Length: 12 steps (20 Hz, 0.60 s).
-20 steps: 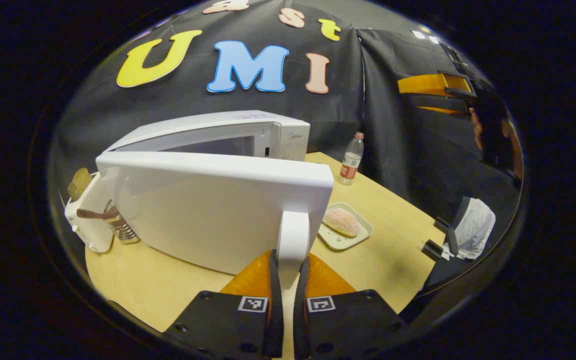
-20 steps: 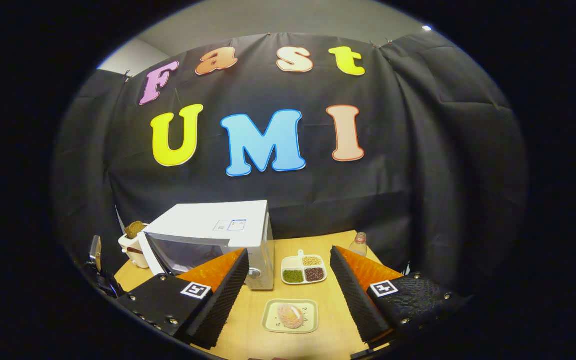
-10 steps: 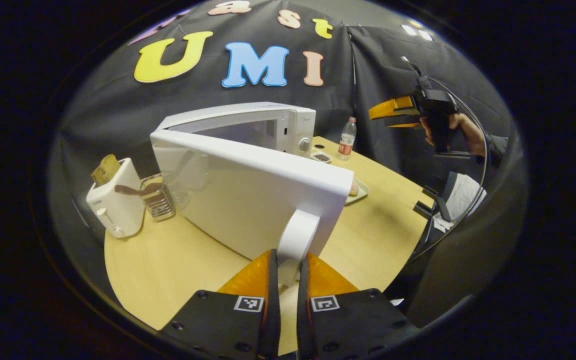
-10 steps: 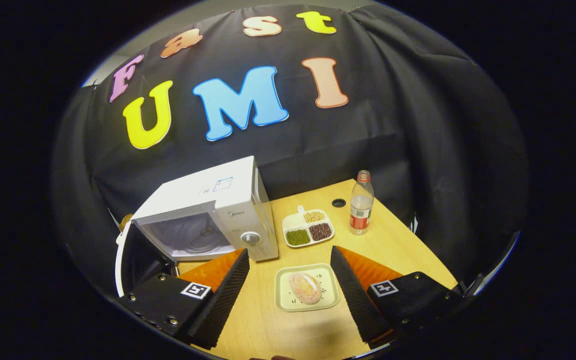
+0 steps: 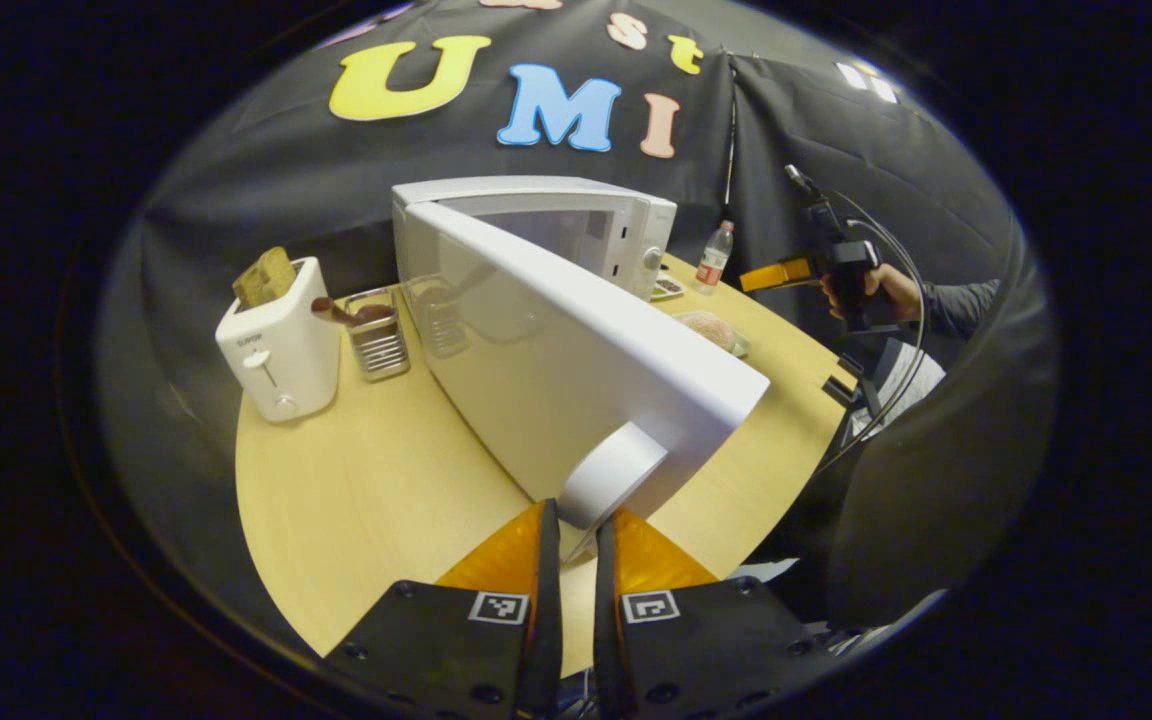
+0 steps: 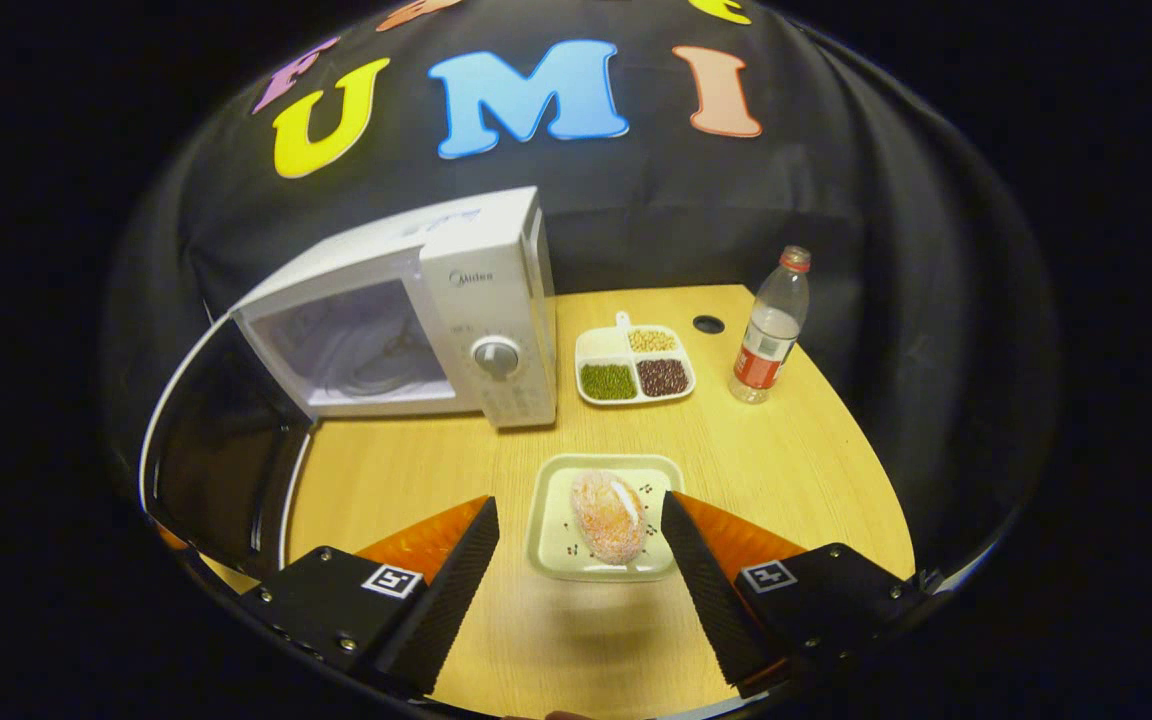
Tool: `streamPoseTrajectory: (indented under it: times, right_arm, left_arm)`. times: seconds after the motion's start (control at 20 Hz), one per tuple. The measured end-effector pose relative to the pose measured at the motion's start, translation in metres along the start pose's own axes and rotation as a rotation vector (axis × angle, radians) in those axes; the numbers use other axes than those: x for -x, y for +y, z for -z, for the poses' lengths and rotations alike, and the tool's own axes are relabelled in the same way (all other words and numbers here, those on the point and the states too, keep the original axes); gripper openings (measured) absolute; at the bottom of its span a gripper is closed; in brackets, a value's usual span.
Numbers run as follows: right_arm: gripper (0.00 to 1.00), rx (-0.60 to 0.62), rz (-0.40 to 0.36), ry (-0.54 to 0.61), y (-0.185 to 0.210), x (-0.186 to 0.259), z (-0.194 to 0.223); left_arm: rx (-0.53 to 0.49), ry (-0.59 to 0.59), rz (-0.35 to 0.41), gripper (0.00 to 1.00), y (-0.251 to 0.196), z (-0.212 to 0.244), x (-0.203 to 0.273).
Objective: Open the microwave oven with the left hand, put the food in, and close the microwave oven.
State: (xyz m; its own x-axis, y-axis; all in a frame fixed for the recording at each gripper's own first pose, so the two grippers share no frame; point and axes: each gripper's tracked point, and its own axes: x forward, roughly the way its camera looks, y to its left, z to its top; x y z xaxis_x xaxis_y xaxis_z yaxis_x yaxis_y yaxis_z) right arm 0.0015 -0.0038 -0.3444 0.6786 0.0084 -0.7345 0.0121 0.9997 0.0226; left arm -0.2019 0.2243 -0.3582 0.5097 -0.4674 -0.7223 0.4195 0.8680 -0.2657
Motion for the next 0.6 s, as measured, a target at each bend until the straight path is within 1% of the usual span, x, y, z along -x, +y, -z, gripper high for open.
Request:
streamPoseTrajectory:
  times: [0.05,0.1,0.25,0.35,0.45,0.5,0.6]
  right_arm:
    - [1.00,0.034,-0.002,0.030,-0.002,-0.009,0.006]
    - [1.00,0.066,0.012,0.056,-0.008,-0.020,0.014]
    - [0.98,0.112,0.028,0.111,-0.022,-0.046,0.025]
    - [0.98,0.115,0.031,0.152,-0.028,-0.063,0.034]
    - [0.98,0.101,0.000,0.184,-0.028,-0.078,0.041]
    - [0.98,0.093,0.000,0.204,-0.031,-0.085,0.046]
    - [0.99,0.081,0.026,0.232,-0.042,-0.098,0.051]
  left_arm:
    - [0.019,0.004,0.004,0.19,0.008,0.004,0.004]
    - [0.036,0.004,-0.001,0.20,0.015,0.006,0.007]
    - [0.067,-0.001,-0.039,0.20,0.037,0.013,0.021]
    - [0.096,-0.010,-0.067,0.20,0.052,0.017,0.027]
    - [0.119,-0.015,-0.089,0.19,0.061,0.019,0.030]
    - [0.125,-0.010,-0.102,0.19,0.065,0.021,0.030]
    - [0.127,0.014,-0.122,0.19,0.069,0.029,0.028]
